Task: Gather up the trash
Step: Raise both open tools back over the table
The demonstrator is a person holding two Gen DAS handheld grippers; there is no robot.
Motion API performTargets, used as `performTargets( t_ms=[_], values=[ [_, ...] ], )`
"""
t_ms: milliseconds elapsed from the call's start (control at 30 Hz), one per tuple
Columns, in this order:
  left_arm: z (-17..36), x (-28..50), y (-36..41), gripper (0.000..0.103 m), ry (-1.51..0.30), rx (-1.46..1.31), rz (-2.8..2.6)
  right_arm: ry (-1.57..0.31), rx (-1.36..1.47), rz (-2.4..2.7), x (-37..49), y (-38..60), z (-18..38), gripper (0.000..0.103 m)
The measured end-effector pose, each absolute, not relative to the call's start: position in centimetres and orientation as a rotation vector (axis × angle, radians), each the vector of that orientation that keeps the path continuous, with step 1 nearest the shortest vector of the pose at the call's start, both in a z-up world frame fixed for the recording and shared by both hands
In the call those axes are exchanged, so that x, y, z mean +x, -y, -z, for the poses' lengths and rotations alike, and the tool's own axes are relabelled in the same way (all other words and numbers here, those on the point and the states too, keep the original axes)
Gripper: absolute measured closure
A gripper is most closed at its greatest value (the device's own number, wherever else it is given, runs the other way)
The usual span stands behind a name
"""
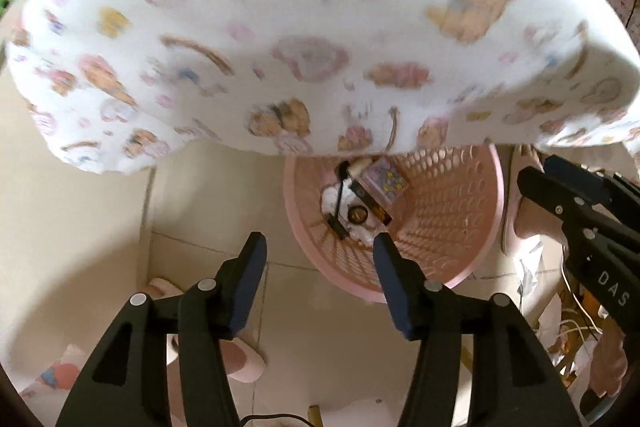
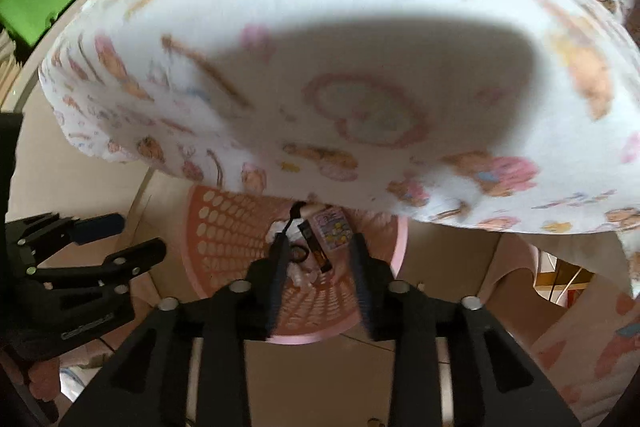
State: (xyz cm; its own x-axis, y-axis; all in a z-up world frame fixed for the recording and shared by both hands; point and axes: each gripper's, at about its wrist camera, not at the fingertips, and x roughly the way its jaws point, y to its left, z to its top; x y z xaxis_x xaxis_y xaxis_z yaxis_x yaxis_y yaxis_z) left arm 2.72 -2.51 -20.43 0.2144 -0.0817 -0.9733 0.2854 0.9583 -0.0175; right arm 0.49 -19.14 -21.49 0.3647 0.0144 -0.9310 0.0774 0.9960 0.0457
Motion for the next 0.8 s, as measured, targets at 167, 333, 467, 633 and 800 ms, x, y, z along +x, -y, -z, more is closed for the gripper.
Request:
performTargets(
  t_ms=[167,333,467,633,800],
  values=[
    [16.3,1.9,1.3,0.032,-1.217,0.177,0.207,-1.097,0.093,0.059,-0.5,19.7,17.9,0.06],
    [12.3,1.1,0.2,0.025,-1.083,0.188,0.147,-0.958,0.074,0.034,-2.0,19.4,13.2,0.053],
    [9.1,0.2,-0.6,0.018,-0.98,0.137,0.141,-0.885,0.069,0.027,-2.9,19.6,10.2,0.049],
    [5.8,0.0,-1.3,0.016,-0.897,0.103,0.139,-0.784,0.075,0.069,-4.0,20.1,7.4,0.046],
    [2.8,-0.9,-1.8,0.004,-0.76,0.038,0.177,-0.677,0.072,0.085,-4.5,20.6,4.5,0.036]
  ],
)
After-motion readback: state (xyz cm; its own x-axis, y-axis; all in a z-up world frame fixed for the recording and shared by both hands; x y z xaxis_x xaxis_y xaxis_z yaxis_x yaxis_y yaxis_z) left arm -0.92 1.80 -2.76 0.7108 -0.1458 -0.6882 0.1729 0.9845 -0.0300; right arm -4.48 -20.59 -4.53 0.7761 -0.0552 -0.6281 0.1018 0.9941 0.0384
